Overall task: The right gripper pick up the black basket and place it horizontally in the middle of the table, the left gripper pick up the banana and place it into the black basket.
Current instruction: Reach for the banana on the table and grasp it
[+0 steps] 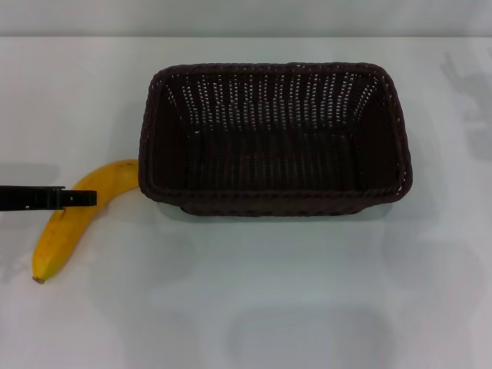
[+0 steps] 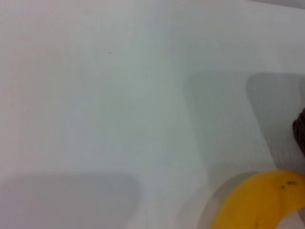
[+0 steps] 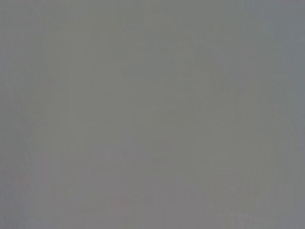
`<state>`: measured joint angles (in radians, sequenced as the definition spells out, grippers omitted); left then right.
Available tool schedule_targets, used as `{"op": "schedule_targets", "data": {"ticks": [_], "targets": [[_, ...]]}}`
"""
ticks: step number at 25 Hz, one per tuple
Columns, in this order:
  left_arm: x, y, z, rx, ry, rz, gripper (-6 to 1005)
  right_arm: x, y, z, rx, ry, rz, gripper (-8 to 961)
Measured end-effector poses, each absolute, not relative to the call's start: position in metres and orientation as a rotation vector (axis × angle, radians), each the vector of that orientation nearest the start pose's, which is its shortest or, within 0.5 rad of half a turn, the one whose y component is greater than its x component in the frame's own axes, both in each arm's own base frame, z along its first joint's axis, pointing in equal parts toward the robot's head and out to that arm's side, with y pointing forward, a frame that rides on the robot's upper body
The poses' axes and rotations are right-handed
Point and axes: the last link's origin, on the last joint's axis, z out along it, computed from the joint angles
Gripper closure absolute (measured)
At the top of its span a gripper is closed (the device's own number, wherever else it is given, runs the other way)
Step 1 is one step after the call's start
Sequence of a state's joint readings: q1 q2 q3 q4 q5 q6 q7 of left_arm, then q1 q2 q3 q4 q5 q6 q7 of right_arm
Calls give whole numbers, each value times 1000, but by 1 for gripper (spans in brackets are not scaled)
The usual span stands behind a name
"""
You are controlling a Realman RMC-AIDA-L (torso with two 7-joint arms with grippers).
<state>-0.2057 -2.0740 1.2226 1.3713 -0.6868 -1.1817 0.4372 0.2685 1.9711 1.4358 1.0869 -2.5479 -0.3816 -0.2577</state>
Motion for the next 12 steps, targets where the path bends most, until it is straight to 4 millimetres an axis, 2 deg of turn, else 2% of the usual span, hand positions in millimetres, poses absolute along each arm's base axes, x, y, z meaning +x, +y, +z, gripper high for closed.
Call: {"op": "schedule_targets", "data": {"ticks": [12], "targets": [[-302,324,50,-2000,-1434,-7,134,240,406,82,-1525,451,610,158]]}}
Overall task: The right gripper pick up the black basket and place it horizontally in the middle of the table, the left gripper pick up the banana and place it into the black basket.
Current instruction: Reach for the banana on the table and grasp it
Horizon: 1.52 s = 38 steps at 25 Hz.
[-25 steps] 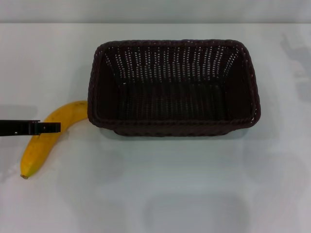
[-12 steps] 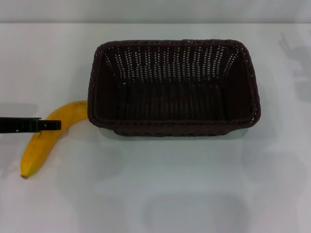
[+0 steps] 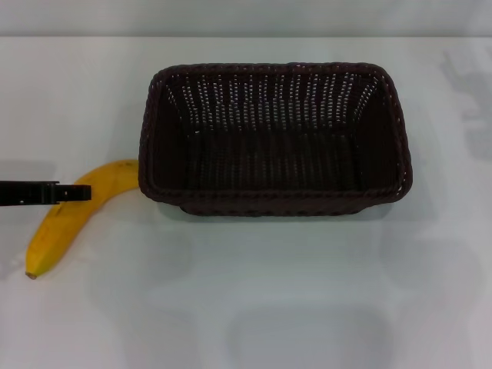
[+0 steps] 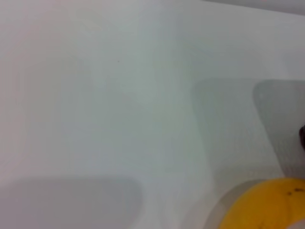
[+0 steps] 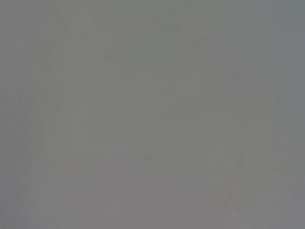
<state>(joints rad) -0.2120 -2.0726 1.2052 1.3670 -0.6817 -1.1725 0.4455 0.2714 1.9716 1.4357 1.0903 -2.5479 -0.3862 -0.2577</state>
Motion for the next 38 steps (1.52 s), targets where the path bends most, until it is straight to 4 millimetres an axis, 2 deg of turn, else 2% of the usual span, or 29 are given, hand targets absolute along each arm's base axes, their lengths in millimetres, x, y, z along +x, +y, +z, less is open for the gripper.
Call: {"op": "schedule_targets", "data": {"ticks": [19,24,38], "targets": [[-306,328,44,-2004,-1439,27,292,233,405,81,-1530,441,627,158],[-304,329,46,-2004,-1433,23,509,234,404,83,-1526,440,629,159],[-310,336,60,-1918,-1417,-57,512,236,403,84,-1519,444,627,161]]}}
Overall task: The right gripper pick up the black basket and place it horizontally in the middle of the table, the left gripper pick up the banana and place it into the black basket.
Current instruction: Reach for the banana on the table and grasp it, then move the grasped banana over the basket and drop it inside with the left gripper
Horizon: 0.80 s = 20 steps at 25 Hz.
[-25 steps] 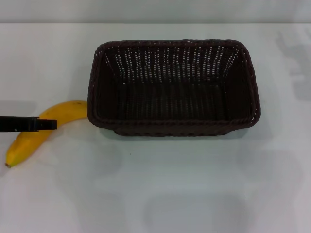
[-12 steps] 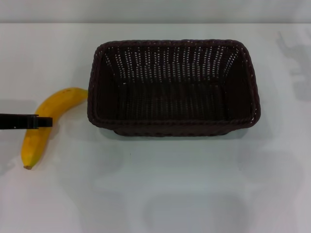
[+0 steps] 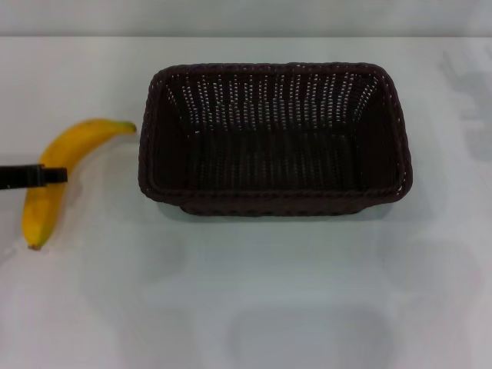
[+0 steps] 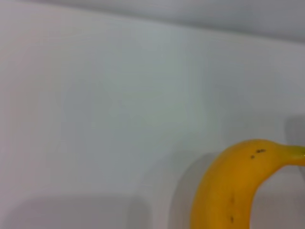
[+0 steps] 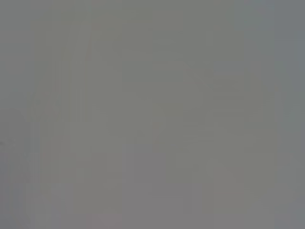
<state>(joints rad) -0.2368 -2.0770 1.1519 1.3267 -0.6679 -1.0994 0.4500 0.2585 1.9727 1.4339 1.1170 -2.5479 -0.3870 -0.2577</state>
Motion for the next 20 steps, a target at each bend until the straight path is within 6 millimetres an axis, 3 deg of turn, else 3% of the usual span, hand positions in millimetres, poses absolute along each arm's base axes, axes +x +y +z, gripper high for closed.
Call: {"op": "schedule_targets", "data": {"ticks": [10,20], "targets": [[-317,360,76,-1803,-1214,-220,510,238,402,82,-1518,457,623,165],[-290,392,73,-1869,-902,-425,508,243,404,84,-1507,485,609,193]]}}
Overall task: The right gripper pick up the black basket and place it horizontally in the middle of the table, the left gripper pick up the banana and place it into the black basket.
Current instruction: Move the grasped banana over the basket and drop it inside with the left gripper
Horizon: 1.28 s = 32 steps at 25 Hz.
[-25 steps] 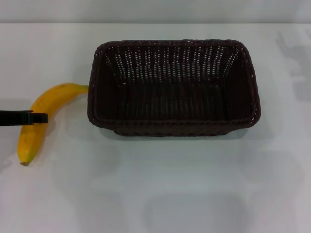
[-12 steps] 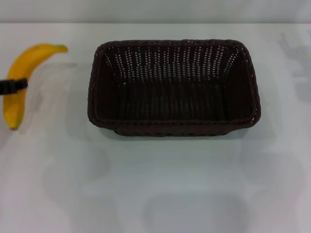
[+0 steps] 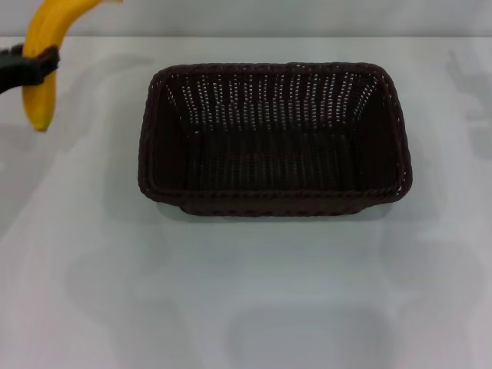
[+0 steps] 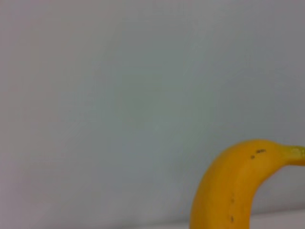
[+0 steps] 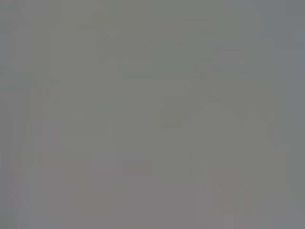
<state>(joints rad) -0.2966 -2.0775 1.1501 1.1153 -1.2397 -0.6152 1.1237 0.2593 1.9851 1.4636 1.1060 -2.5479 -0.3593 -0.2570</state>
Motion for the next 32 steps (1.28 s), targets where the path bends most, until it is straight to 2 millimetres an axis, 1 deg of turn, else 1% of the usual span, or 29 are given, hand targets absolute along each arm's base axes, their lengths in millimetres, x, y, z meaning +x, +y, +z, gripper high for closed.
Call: {"op": "schedule_targets", "data": {"ticks": [5,10,15,18,26,32], "targets": [[-271,397,68,-1928,-756,-536,508,244,405,87,-1499,487,607,193],[-251,391,59,-2069,-572,-561,507,245,405,88,-1497,487,607,193],[-236,384,53,-2178,-459,-586,506,245,405,89,-1494,487,608,193],[-230,380,51,-2221,-379,-589,506,245,404,89,-1493,487,610,193],[-222,373,50,-2267,-220,-634,504,243,403,85,-1502,488,614,192],[-215,376,36,-2291,-142,-677,504,241,403,83,-1506,489,618,192]]}}
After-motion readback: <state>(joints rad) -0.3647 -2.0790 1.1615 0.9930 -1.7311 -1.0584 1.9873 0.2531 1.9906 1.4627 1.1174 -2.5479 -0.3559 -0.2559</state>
